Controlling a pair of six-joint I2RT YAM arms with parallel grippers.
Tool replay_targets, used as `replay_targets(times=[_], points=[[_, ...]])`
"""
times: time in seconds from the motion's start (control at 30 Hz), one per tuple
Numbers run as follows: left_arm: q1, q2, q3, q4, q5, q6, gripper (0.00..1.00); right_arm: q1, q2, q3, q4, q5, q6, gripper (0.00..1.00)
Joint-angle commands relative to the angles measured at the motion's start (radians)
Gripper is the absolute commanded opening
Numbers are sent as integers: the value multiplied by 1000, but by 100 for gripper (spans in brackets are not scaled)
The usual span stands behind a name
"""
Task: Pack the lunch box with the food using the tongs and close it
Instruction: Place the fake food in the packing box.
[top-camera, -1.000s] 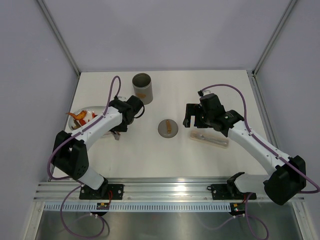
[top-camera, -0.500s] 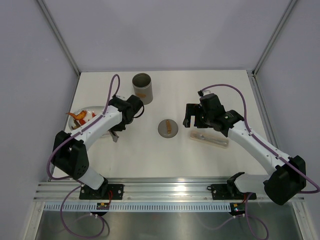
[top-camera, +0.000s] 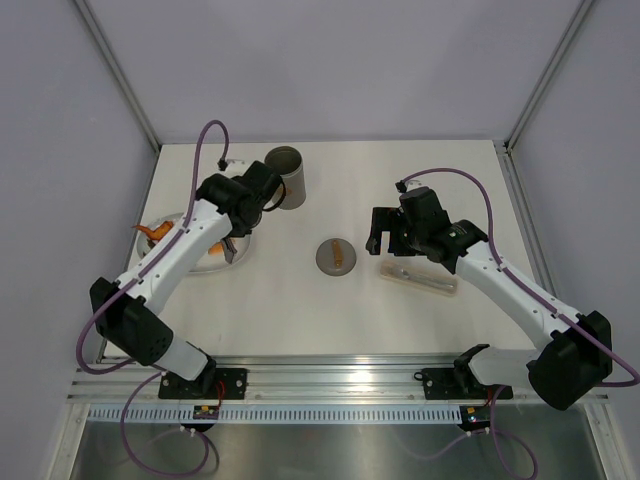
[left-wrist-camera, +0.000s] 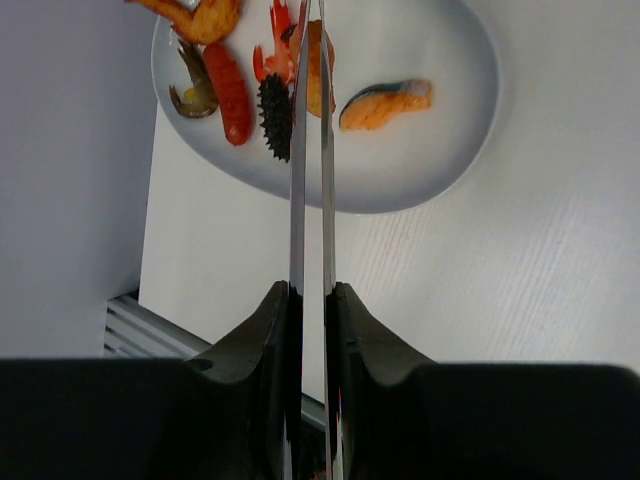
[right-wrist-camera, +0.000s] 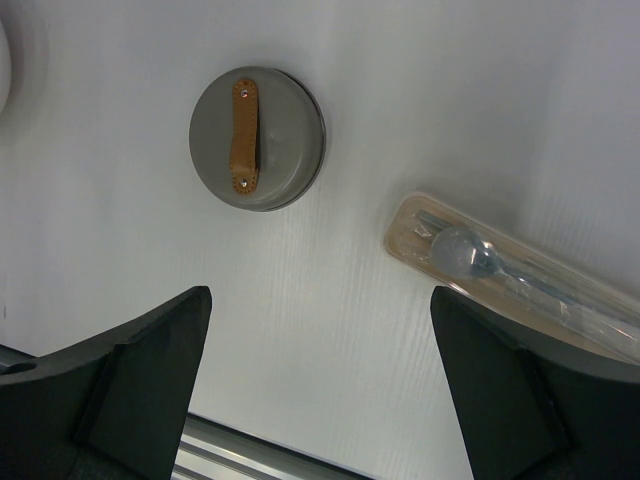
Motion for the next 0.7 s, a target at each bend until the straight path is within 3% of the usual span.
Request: replay_targets(times=[0.0, 0.23, 0.67], points=[[-12, -46, 132, 37, 33, 57, 0, -1, -15, 16, 32, -11, -1, 99], [-20, -5, 318, 109, 185, 117, 0, -1, -24, 10, 24, 2, 0, 99], [-20, 148, 550, 281, 317, 186, 0, -1, -30, 16, 13, 9, 2, 99]])
